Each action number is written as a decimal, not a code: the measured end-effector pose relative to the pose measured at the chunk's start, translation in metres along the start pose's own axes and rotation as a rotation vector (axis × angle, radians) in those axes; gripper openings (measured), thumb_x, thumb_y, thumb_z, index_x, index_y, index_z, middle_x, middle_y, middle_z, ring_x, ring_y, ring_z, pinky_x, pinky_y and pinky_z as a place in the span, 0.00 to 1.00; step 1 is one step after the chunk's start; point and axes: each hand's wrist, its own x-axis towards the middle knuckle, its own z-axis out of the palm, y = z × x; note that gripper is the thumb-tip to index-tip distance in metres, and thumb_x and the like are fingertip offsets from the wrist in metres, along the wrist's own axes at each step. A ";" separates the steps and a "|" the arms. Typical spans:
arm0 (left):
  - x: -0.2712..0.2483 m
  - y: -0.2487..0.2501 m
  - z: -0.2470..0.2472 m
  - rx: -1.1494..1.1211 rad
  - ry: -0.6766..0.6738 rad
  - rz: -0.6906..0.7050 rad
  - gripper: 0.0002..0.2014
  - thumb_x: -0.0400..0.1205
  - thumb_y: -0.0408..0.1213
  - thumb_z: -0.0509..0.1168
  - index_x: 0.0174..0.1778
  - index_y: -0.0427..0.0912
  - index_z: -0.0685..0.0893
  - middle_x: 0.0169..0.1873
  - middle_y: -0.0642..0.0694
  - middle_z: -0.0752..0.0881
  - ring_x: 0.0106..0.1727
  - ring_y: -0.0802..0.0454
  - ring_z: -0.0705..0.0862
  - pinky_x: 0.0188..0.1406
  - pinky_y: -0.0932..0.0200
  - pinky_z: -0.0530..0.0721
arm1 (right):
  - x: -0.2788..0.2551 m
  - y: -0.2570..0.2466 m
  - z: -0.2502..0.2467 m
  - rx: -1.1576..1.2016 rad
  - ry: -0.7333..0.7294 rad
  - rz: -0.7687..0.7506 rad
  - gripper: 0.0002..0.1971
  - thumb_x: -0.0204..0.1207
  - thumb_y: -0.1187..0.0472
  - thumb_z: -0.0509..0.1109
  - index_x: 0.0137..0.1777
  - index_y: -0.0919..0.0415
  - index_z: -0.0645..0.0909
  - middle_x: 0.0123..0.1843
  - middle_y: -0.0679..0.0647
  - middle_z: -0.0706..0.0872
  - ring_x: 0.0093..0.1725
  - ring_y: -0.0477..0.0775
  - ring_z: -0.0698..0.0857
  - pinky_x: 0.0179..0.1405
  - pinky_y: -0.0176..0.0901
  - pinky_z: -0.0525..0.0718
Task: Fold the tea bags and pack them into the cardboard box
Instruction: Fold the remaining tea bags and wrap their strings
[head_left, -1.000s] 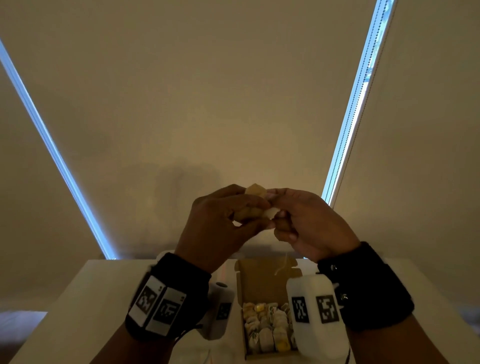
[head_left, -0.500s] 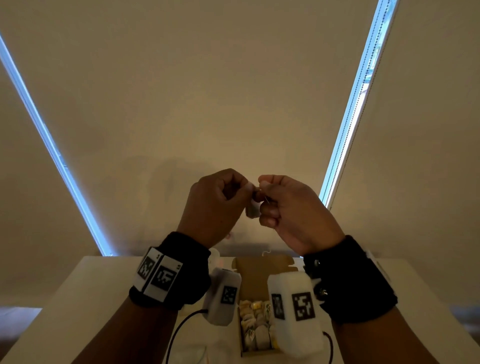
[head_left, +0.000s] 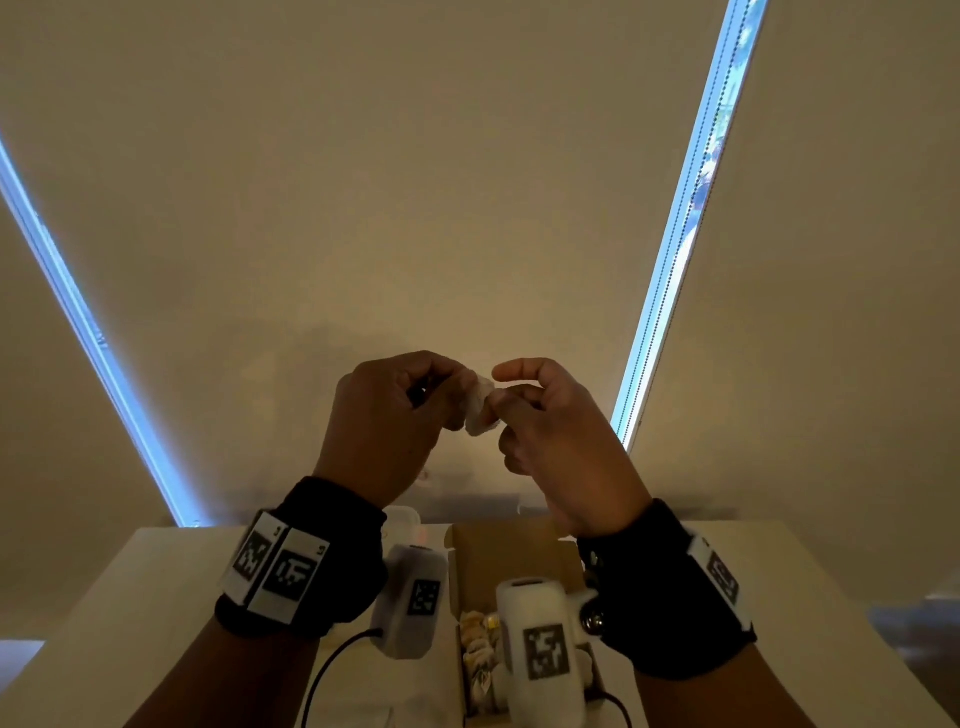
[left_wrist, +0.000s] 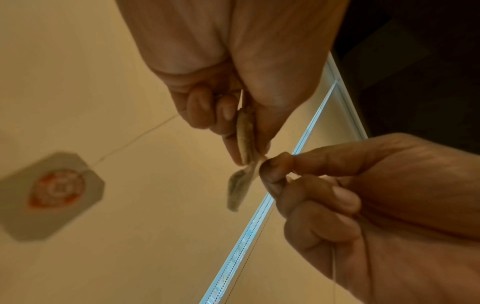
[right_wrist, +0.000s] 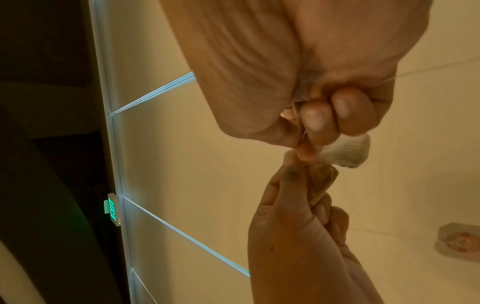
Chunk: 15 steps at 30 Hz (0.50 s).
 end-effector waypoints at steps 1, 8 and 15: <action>0.000 0.002 -0.001 -0.031 0.016 -0.014 0.08 0.84 0.46 0.70 0.43 0.52 0.93 0.31 0.57 0.91 0.35 0.54 0.90 0.42 0.52 0.92 | -0.001 -0.001 -0.001 0.015 0.002 0.003 0.09 0.84 0.59 0.68 0.62 0.50 0.78 0.42 0.52 0.92 0.29 0.47 0.79 0.30 0.39 0.78; 0.007 0.010 -0.003 -0.166 0.166 -0.158 0.08 0.85 0.39 0.71 0.44 0.46 0.94 0.27 0.56 0.89 0.27 0.62 0.84 0.29 0.74 0.77 | -0.018 0.006 -0.003 0.078 -0.107 -0.002 0.10 0.84 0.58 0.70 0.63 0.52 0.77 0.46 0.53 0.93 0.27 0.46 0.78 0.27 0.35 0.78; 0.017 0.012 -0.010 -0.307 0.143 -0.302 0.09 0.87 0.40 0.68 0.44 0.44 0.91 0.23 0.56 0.81 0.27 0.56 0.74 0.29 0.58 0.74 | -0.020 0.016 -0.011 0.030 -0.213 0.003 0.09 0.84 0.61 0.70 0.62 0.56 0.81 0.48 0.52 0.94 0.35 0.51 0.87 0.38 0.42 0.83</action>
